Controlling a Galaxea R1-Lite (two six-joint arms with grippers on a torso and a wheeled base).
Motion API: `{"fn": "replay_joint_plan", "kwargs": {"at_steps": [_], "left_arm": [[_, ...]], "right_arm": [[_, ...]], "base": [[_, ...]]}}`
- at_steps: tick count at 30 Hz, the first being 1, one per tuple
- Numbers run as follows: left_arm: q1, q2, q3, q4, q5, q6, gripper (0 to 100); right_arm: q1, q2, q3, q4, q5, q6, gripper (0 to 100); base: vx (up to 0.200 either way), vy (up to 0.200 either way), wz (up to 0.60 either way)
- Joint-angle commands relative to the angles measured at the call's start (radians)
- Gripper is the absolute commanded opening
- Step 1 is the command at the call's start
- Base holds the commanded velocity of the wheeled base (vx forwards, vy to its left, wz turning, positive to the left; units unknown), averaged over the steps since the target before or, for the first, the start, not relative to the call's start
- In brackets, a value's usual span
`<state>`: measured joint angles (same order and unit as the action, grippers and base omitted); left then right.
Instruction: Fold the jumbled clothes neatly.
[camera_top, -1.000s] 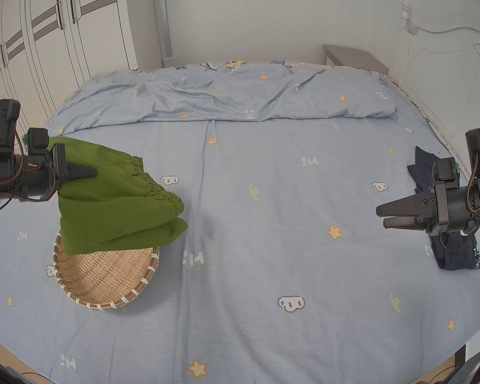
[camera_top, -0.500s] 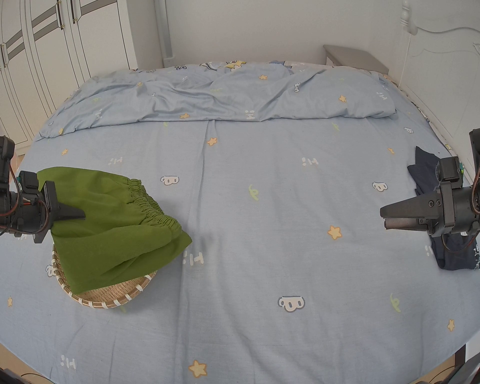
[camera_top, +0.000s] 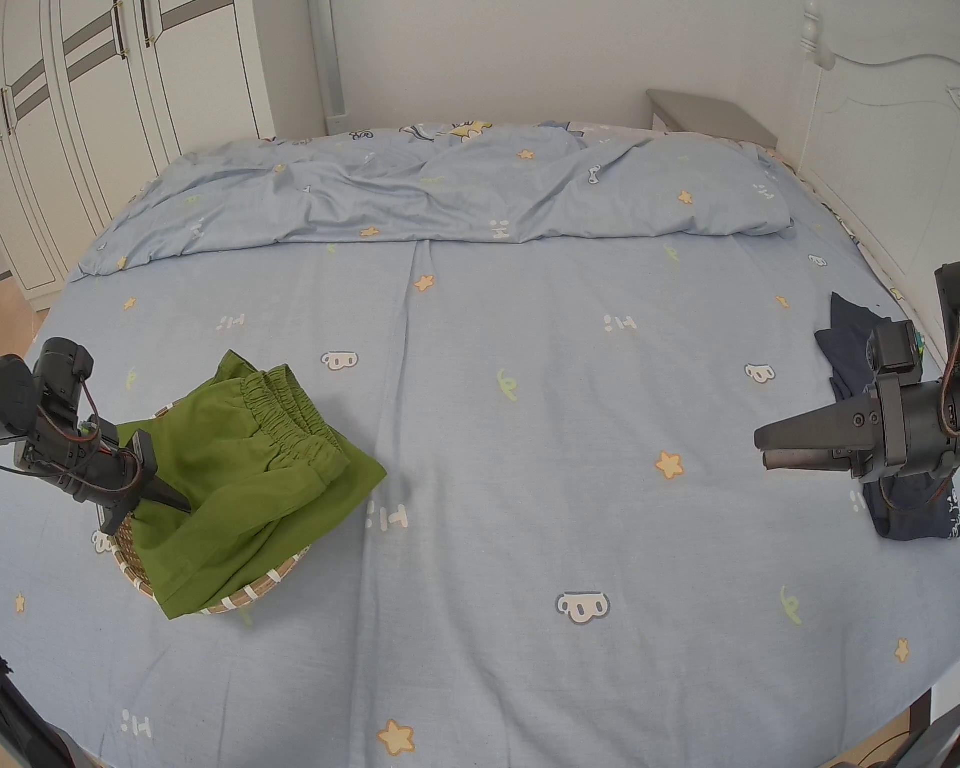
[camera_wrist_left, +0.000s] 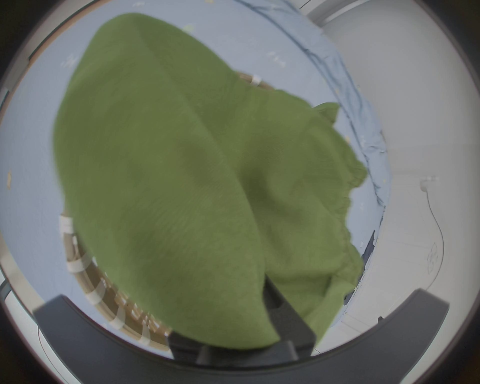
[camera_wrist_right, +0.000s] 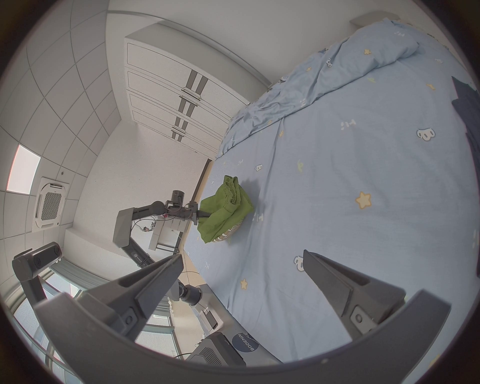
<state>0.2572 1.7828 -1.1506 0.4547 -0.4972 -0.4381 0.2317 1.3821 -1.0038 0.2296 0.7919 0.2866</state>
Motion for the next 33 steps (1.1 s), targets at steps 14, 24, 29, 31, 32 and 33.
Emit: {"fn": "replay_joint_plan", "kwargs": {"at_steps": [14, 24, 29, 31, 32, 33], "left_arm": [[0.01, 0.195, -0.08, 0.025, 0.114, -0.001, 100], [0.007, -0.051, -0.063, 0.048, 0.117, 0.001, 100], [-0.023, -0.167, -0.05, 0.052, 0.132, 0.004, 100], [-0.033, -0.204, -0.037, 0.042, 0.144, 0.004, 100], [-0.055, -0.246, -0.027, 0.039, 0.155, 0.004, 100], [-0.072, -0.284, -0.023, 0.036, 0.169, 0.001, 100]], "right_arm": [[0.011, 0.009, 0.008, -0.006, -0.002, -0.001, 100], [0.011, 0.009, 0.011, -0.009, -0.002, -0.001, 100], [0.011, 0.006, 0.011, -0.009, -0.002, -0.004, 100], [0.011, 0.003, 0.013, -0.009, -0.007, -0.007, 100], [0.009, -0.002, 0.019, -0.009, -0.011, -0.009, 100], [0.009, -0.018, 0.033, -0.009, -0.014, -0.012, 100]], "base": [[0.0, 0.0, 0.0], [0.0, 0.0, 0.0], [0.0, 0.0, 0.0], [0.0, 0.0, 0.0], [0.0, 0.0, 0.0], [0.0, 0.0, 0.0]]}}
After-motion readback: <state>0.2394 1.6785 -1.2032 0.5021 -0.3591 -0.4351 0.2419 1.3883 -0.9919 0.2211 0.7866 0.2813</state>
